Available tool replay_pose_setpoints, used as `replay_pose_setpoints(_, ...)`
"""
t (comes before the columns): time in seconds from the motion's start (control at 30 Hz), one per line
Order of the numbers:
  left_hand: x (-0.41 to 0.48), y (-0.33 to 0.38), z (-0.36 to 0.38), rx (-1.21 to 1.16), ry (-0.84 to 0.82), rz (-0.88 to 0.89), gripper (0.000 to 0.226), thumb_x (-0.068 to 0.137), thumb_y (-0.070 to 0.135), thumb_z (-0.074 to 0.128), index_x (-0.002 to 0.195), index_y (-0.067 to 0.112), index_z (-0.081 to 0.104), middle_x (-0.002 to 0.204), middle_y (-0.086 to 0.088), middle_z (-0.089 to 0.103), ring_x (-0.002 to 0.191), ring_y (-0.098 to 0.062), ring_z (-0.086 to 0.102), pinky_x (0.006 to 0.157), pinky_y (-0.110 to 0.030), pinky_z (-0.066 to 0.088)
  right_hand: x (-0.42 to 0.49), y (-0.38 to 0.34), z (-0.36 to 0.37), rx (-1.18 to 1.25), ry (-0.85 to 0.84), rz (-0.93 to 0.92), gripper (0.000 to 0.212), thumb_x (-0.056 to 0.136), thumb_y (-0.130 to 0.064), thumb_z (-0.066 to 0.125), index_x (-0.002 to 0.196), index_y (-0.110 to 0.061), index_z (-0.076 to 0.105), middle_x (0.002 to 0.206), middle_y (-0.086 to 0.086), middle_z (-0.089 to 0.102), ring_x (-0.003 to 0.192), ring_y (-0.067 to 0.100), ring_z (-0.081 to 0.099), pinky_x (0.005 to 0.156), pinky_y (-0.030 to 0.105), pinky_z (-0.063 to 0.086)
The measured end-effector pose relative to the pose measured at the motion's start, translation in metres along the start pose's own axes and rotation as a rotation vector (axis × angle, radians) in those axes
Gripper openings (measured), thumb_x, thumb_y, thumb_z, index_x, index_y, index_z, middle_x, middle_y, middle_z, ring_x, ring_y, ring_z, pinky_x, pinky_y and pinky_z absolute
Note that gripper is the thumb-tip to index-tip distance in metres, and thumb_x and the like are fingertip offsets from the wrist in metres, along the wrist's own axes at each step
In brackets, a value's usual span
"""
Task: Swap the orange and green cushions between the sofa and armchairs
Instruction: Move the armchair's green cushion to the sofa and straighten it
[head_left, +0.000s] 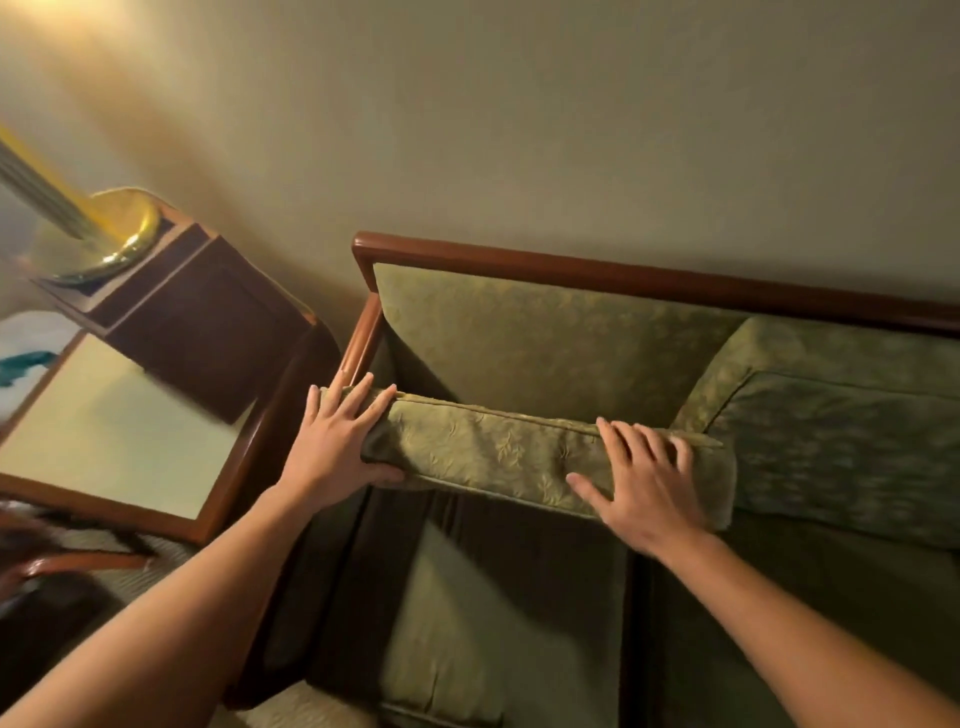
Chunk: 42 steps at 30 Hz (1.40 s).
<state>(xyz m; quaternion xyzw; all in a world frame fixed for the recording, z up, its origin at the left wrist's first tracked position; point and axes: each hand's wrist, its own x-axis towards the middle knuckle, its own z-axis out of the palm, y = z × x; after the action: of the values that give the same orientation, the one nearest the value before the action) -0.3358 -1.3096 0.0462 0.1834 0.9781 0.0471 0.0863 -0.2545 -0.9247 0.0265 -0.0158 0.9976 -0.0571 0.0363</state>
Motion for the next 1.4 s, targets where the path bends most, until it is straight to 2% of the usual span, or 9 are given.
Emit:
replay_pose_setpoints(0.13, 0.016, 0.002, -0.003, 0.095, -0.011, -0.02, 0.115, 0.065, 0.078, 0.067, 0.157, 0.03, 0.016, 0.161, -0.012, 0.024, 0.149, -0.041, 0.011, 0.117, -0.066, 0.012, 0.008, 0.006, -0.002, -0.1, -0.165, -0.036, 0.131, 0.061, -0.1, 0.04, 0.16, -0.018, 0.011, 0.155, 0.014, 0.036, 0.141, 0.038, 0.034, 0.114, 0.06, 0.017)
replay_pose_setpoints(0.23, 0.037, 0.009, -0.009, 0.192, -0.057, 0.037, 0.132, 0.055, 0.086, 0.063, 0.158, 0.025, 0.009, 0.16, -0.008, 0.027, 0.147, -0.041, 0.02, 0.116, -0.064, 0.01, 0.028, 0.011, -0.011, -0.214, -0.261, -0.052, 0.129, 0.066, -0.058, 0.078, 0.159, -0.019, -0.003, 0.153, 0.011, 0.031, 0.141, 0.035, 0.03, 0.118, 0.056, 0.018)
replay_pose_setpoints(0.3, 0.053, 0.02, -0.01, 0.21, -0.081, 0.151, 0.135, 0.055, 0.083, 0.065, 0.158, 0.024, 0.0, 0.156, -0.005, 0.033, 0.143, -0.035, 0.031, 0.118, -0.058, 0.016, 0.042, 0.007, -0.018, -0.219, -0.256, 0.01, 0.112, 0.068, -0.032, 0.078, 0.158, -0.02, 0.013, 0.145, 0.005, 0.041, 0.133, 0.03, 0.039, 0.115, 0.051, 0.026)
replay_pose_setpoints(0.47, 0.101, 0.021, -0.026, 0.14, -0.088, 0.26, 0.109, 0.064, 0.054, 0.074, 0.154, 0.025, 0.02, 0.136, 0.0, 0.051, 0.121, -0.023, 0.05, 0.102, -0.038, 0.04, 0.084, 0.002, -0.039, -0.177, -0.161, 0.058, 0.051, 0.072, -0.017, 0.071, 0.12, -0.023, 0.053, 0.115, -0.002, 0.063, 0.111, 0.026, 0.057, 0.092, 0.043, 0.043)
replay_pose_setpoints(0.73, 0.176, 0.005, -0.082, -0.006, -0.075, 0.286, 0.076, 0.078, 0.037, 0.077, 0.145, 0.029, 0.04, 0.138, 0.001, 0.056, 0.121, -0.029, 0.054, 0.097, -0.043, 0.046, 0.164, 0.019, -0.11, -0.053, -0.177, 0.005, 0.042, 0.078, -0.006, 0.058, 0.116, -0.022, 0.063, 0.109, -0.001, 0.066, 0.103, 0.031, 0.063, 0.074, 0.039, 0.049)
replay_pose_setpoints(0.87, 0.211, 0.007, -0.095, 0.112, 0.047, 0.335, 0.072, 0.091, 0.044, 0.063, 0.153, 0.029, 0.029, 0.154, 0.0, 0.04, 0.137, -0.028, 0.038, 0.106, -0.045, 0.037, 0.175, 0.052, -0.113, -0.026, -0.135, 0.146, 0.063, 0.085, -0.003, 0.055, 0.144, -0.025, 0.049, 0.144, 0.0, 0.054, 0.124, 0.029, 0.056, 0.084, 0.038, 0.051)
replay_pose_setpoints(0.97, 0.214, 0.008, -0.069, 0.19, -0.224, 0.271, 0.066, 0.102, 0.042, 0.042, 0.157, 0.037, 0.006, 0.166, 0.003, 0.009, 0.15, -0.029, 0.015, 0.117, -0.051, 0.023, 0.154, 0.062, -0.083, -0.096, -0.412, 0.259, 0.07, 0.097, -0.009, 0.045, 0.158, -0.034, 0.02, 0.166, 0.001, 0.017, 0.146, 0.031, 0.03, 0.106, 0.047, 0.043)
replay_pose_setpoints(1.1, 0.208, 0.021, -0.044, 0.139, -0.319, 0.214, 0.058, 0.106, 0.041, 0.022, 0.157, 0.035, -0.005, 0.166, 0.003, -0.008, 0.152, -0.028, -0.008, 0.121, -0.051, 0.004, 0.127, 0.067, -0.049, -0.061, -0.515, 0.325, 0.088, 0.099, -0.017, 0.049, 0.155, -0.04, -0.015, 0.166, 0.0, -0.018, 0.153, 0.031, -0.009, 0.118, 0.061, 0.013)
replay_pose_setpoints(1.4, 0.223, 0.026, -0.026, 0.052, -0.224, 0.118, 0.056, 0.106, 0.042, 0.021, 0.156, 0.038, -0.005, 0.165, 0.006, -0.01, 0.151, -0.025, -0.014, 0.121, -0.05, -0.004, 0.124, 0.032, -0.03, -0.016, -0.385, 0.583, 0.096, 0.099, -0.038, 0.05, 0.15, -0.034, -0.031, 0.161, 0.022, -0.024, 0.143, 0.06, -0.011, 0.12, 0.062, 0.008)
